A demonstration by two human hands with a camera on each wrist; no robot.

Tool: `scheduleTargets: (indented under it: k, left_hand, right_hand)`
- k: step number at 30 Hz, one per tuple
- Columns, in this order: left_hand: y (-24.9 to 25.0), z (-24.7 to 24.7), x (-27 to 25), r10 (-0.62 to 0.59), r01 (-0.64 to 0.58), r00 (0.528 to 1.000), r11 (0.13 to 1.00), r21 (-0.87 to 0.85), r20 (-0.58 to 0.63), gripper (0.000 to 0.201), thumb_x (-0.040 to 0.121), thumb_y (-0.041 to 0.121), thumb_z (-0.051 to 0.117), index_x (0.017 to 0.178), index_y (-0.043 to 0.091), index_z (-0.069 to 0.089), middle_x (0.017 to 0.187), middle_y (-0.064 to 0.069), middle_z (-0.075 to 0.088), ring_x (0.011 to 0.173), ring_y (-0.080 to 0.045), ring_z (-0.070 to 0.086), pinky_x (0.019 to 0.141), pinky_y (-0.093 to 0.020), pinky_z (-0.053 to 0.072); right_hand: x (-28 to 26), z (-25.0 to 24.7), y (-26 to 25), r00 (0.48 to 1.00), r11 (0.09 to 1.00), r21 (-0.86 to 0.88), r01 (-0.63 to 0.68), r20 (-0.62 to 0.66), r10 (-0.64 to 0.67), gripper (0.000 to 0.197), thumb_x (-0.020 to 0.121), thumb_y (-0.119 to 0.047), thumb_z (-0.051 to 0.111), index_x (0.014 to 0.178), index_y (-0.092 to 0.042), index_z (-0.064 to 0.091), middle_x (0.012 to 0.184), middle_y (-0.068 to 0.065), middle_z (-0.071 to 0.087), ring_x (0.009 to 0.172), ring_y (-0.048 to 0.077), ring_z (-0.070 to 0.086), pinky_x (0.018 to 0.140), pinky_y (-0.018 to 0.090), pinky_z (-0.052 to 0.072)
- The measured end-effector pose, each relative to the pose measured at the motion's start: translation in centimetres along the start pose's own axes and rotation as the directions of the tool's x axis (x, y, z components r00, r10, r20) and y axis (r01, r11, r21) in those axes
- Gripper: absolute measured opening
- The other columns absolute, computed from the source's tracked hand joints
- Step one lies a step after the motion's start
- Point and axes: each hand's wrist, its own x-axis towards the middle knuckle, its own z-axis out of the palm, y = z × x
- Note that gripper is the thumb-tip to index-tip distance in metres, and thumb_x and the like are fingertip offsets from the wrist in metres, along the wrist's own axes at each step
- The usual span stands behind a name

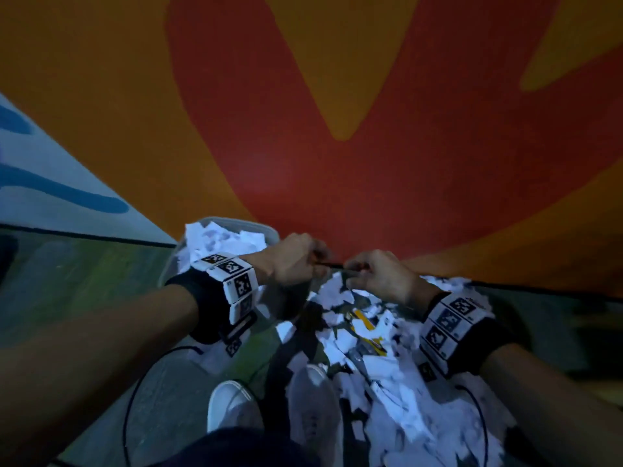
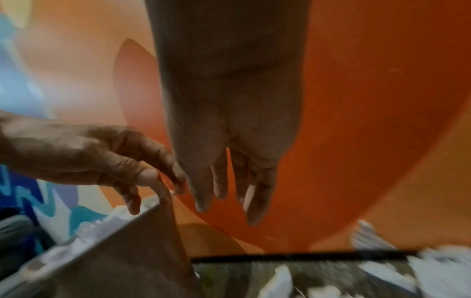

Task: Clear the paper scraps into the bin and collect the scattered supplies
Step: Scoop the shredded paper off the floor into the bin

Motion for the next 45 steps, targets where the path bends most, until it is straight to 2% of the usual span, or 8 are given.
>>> scheduleTargets:
  k: [4,10,20,26,29,32,39,45]
  left_hand:
    - [0.0,7.1,3.7,0.000,0.008,0.991,0.998,-0.059,0.137,0.033,0.092,0.030,0.066,0.122,0.015,0.067,0.112,-0.003,0.070,0.093,-0.014,0.063,0.086,-0.027,0.050]
    - [-1.8,17.8,7.6,-0.020,0.067,0.962,0.984,-0.165,0.272,0.047,0.092,0.025,0.069,0.135,0.012,0.057,0.136,-0.007,0.058,0.113,-0.023,0.061,0.093,-0.028,0.049]
    - [-2.5,25.6,13.7,0.067,-0.031,0.976,0.985,-0.172,0.206,0.081,0.092,0.038,0.068,0.157,0.026,0.021,0.163,-0.005,0.021,0.149,-0.026,0.021,0.118,-0.043,0.028]
    - [1.7,28.7,15.6,0.264,-0.233,0.945,0.957,-0.173,0.192,0.094,0.073,0.052,0.078,0.151,0.023,0.034,0.153,-0.006,0.035,0.138,-0.030,0.030,0.113,-0.046,0.032]
    - [3.7,29.6,15.4,0.250,-0.212,0.950,0.956,-0.202,0.186,0.101,0.073,0.059,0.079,0.152,0.018,0.030,0.156,-0.003,0.030,0.141,-0.024,0.023,0.115,-0.039,0.027]
    - [4.4,30.7,15.1,0.242,-0.206,0.951,0.960,-0.188,0.193,0.107,0.071,0.064,0.077,0.153,0.023,0.023,0.157,-0.002,0.021,0.141,-0.024,0.019,0.112,-0.046,0.034]
    - [4.2,32.1,14.3,0.194,-0.189,0.978,0.980,-0.062,0.082,0.060,0.083,0.015,0.071,0.138,0.021,0.048,0.133,-0.010,0.037,0.108,-0.030,0.042,0.086,-0.049,0.050]
    - [2.2,29.1,14.6,0.100,-0.076,0.993,0.957,-0.281,0.070,0.044,0.096,0.024,0.060,0.137,0.014,0.047,0.124,-0.007,0.041,0.112,-0.026,0.048,0.095,-0.041,0.044]
  right_hand:
    - [-2.3,3.9,8.5,0.985,0.984,0.079,-0.157,0.079,0.151,0.020,0.085,-0.020,0.074,0.103,-0.010,0.071,0.105,0.007,0.070,0.091,0.020,0.066,0.083,0.043,0.055]
    - [-4.3,8.9,17.9,0.904,0.903,0.068,-0.425,0.094,0.418,0.051,0.083,-0.021,0.077,0.130,-0.011,0.059,0.132,0.009,0.057,0.116,0.024,0.057,0.088,0.025,0.043]
    - [-2.7,10.1,26.1,0.700,0.701,-0.006,-0.714,-0.034,0.713,0.117,0.065,-0.077,0.071,0.154,-0.025,0.016,0.152,0.016,0.027,0.139,0.039,0.031,0.110,0.049,0.035]
    - [-1.9,11.6,26.9,0.762,0.761,0.074,-0.645,-0.012,0.647,0.103,0.057,-0.084,0.064,0.141,-0.029,0.039,0.130,0.015,0.053,0.123,0.036,0.052,0.098,0.042,0.046]
    - [-2.4,9.6,27.2,0.787,0.728,0.366,-0.579,0.019,0.616,0.086,0.070,-0.058,0.079,0.140,-0.019,0.049,0.135,0.008,0.055,0.122,0.026,0.055,0.096,0.038,0.047]
    - [-4.2,8.4,29.0,0.798,0.745,0.360,-0.561,-0.004,0.602,0.089,0.065,-0.069,0.075,0.138,-0.025,0.052,0.140,0.005,0.053,0.122,0.025,0.055,0.099,0.041,0.048]
    - [-6.6,10.8,29.5,0.779,0.773,0.105,-0.626,0.137,0.612,0.110,0.047,-0.085,0.068,0.139,-0.067,0.011,0.151,0.007,0.030,0.140,0.036,0.030,0.109,0.053,0.038]
    - [-5.6,12.8,26.9,0.789,0.787,-0.055,-0.614,-0.068,0.611,0.073,0.077,-0.048,0.072,0.139,-0.028,0.038,0.130,0.011,0.035,0.117,0.040,0.040,0.095,0.044,0.042]
